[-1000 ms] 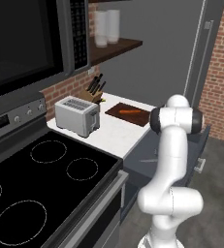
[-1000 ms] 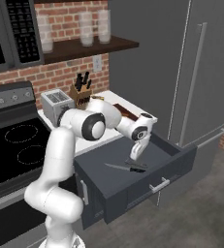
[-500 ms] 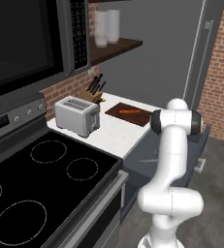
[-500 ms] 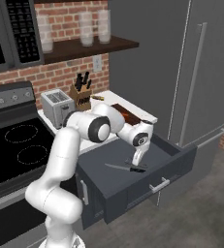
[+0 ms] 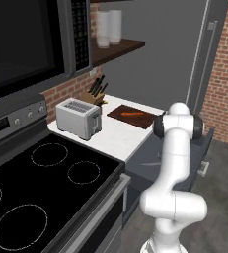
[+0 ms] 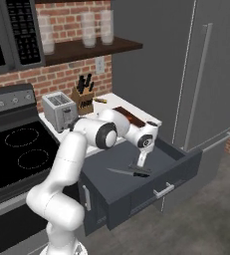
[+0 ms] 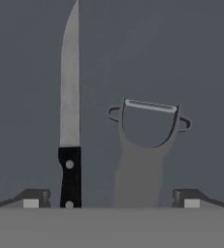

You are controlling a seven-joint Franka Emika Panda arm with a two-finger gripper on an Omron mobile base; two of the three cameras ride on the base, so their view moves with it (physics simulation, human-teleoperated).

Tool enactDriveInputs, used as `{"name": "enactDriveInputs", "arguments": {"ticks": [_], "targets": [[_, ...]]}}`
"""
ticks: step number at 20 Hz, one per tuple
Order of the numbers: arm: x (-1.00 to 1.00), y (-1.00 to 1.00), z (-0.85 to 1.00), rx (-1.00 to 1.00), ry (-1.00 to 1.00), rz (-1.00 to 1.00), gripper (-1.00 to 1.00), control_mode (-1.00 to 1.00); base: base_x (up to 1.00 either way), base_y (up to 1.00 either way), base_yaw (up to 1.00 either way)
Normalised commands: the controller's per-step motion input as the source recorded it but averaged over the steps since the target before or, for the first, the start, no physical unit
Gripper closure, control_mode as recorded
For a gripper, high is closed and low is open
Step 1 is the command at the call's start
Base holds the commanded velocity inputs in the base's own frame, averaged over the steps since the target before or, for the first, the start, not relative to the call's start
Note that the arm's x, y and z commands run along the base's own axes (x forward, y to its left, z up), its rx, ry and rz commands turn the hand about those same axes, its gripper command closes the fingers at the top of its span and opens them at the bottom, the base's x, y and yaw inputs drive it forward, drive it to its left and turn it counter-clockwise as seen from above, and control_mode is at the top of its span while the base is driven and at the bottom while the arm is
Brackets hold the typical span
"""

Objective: Place the appropriate cutting tool for cutting the carrot skin on the cutting board.

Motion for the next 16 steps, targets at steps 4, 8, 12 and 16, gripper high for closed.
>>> {"name": "enactDriveInputs", "arguments": {"ticks": [4,8,12,16], "targets": [[0.07,-0.10,-0.16,0.02,0.00,0.10,-1.00,-1.00,0.00,0.00,0.00],[0.00,-0.01,-0.38,0.00,0.00,0.07,-1.00,-1.00,0.00,0.00,0.00],[0.00,-0.02,-0.34,0.00,0.00,0.05,-1.00,-1.00,0.00,0.00,0.00],[-0.02,0.00,-0.32,0.00,0.00,0.01,-1.00,-1.00,0.00,0.00,0.00]]}}
